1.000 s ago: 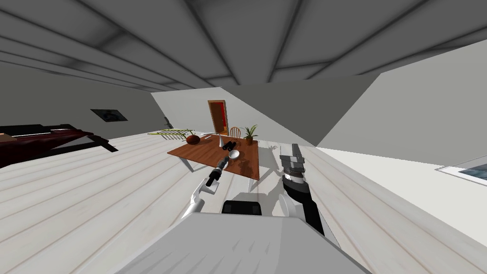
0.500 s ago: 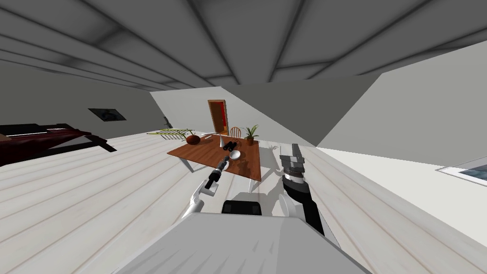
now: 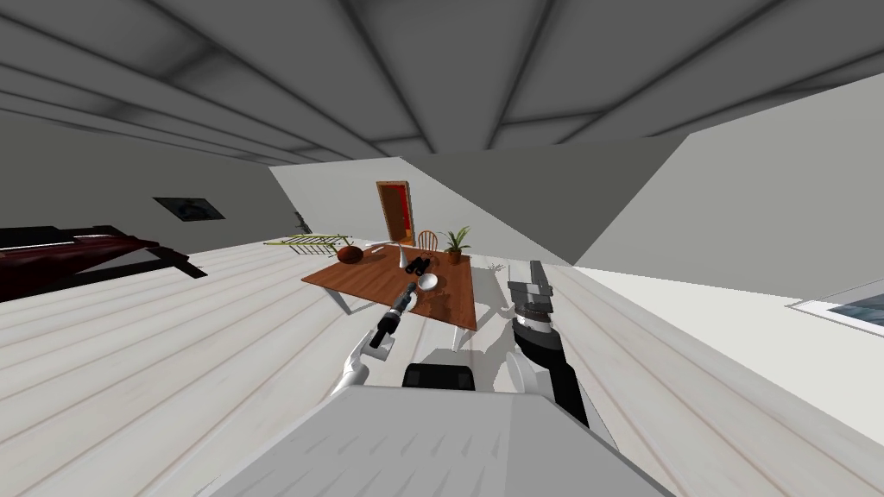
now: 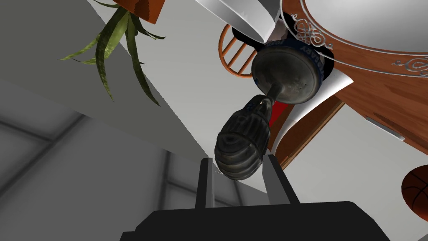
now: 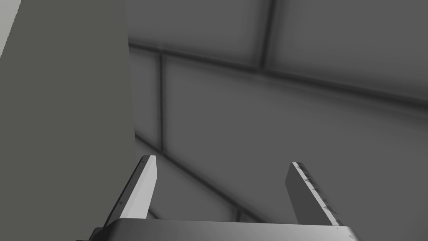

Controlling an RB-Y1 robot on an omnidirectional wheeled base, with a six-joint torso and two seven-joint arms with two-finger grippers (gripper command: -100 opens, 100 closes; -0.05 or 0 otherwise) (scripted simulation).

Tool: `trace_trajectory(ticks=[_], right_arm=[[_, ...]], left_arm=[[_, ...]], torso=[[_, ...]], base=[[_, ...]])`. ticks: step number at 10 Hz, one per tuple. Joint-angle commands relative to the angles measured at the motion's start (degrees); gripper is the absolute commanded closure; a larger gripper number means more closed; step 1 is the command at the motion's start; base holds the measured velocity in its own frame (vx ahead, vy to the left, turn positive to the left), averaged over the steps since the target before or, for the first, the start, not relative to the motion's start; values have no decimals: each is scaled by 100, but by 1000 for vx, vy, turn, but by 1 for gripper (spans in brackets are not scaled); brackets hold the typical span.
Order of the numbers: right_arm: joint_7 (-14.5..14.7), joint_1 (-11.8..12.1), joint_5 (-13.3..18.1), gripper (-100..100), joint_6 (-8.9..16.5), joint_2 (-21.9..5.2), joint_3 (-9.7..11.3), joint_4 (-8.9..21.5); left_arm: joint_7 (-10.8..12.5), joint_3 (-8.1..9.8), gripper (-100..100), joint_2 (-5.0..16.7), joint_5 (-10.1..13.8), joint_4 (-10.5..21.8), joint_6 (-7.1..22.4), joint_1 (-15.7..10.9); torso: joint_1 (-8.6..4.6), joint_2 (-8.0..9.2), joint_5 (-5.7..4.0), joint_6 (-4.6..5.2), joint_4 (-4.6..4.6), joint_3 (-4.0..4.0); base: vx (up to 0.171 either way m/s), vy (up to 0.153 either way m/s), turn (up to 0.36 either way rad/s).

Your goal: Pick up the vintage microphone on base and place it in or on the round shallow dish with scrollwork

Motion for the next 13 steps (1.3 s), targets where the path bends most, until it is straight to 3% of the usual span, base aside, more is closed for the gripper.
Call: trace_trajectory(ticks=[1, 2, 3, 6, 11, 12, 13], right_arm=[[0, 0, 0, 0, 0, 0, 0, 0], [0, 0, 0, 0, 0, 0, 0, 0], [0, 0, 0, 0, 0, 0, 0, 0], [0, 0, 0, 0, 0, 0, 0, 0], [0, 0, 0, 0, 0, 0, 0, 0], [0, 0, 0, 0, 0, 0, 0, 0], [0, 0, 0, 0, 0, 0, 0, 0]], left_arm=[[-111, 17, 100, -8, -4, 149, -286, -19], [-277, 41, 100, 3, -3, 399, -453, -55], [-277, 41, 100, 3, -3, 407, -613, -55], [-585, 90, 100, 21, 3, 886, -1090, -135], [-856, 138, 100, 38, 17, 1450, -1782, -220], [-978, 162, 100, 45, 26, 1702, -1994, -264], [-978, 162, 100, 45, 26, 1704, -2042, -264]], torso=[[0, 0, 0, 0, 0, 0], [-5, 2, -1, 1, 2, 2], [-5, -1, -1, 1, 1, 0], [-7, 4, -1, 1, 4, 4], [-9, 2, -2, 1, 4, 3], [-12, 4, -2, 1, 6, 5], [-12, 1, -2, 2, 5, 3]], base=[[20, 34, -15], [32, 34, -28], [27, 29, -17], [22, 34, -28], [27, 25, -27], [34, 22, -44], [26, 18, -24]])
